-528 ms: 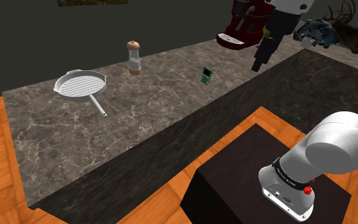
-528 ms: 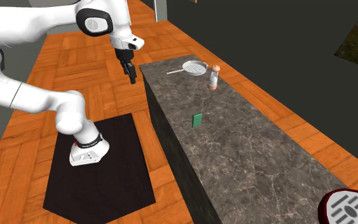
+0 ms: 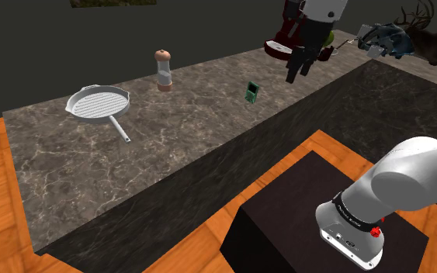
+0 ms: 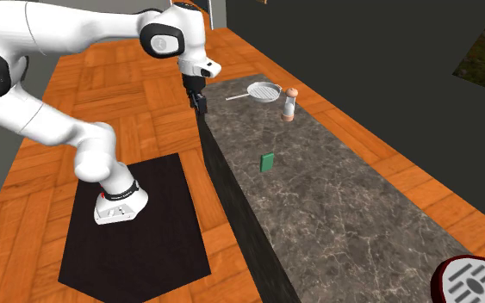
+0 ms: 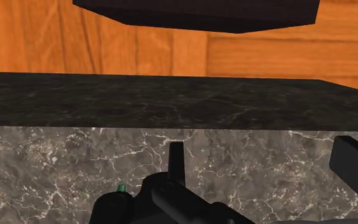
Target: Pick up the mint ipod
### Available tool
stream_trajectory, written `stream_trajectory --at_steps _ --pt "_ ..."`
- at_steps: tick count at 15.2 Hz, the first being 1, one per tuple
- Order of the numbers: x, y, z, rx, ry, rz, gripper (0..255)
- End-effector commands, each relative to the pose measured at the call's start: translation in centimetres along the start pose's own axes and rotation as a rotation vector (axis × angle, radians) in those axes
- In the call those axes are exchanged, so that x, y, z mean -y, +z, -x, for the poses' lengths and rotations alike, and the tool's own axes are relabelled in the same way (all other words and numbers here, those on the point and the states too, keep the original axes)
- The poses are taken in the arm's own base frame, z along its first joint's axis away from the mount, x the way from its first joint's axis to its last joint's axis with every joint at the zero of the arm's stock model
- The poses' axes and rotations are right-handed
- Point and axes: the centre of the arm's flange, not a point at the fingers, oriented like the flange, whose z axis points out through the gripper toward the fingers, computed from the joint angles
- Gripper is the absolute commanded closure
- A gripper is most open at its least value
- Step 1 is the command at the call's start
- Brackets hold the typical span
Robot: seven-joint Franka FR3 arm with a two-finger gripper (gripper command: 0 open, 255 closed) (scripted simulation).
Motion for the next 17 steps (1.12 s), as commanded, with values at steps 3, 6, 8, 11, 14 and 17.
stream_trajectory --at_steps 3,6,8,11,14,17 --pt "-2.2 2.4 -4.4 0.023 0.052 0.007 0" --pt "-4.1 4.0 -7.7 0.041 0.09 0.013 0" --pt "-5.4 5.1 -9.9 0.052 0.115 0.016 0" --pt "-7.5 6.8 -13.0 0.069 0.153 0.022 0" --pt "-9.7 8.6 -16.0 0.087 0.191 0.027 0" --pt "-12.1 10.4 -19.0 0.104 0.229 0.033 0"
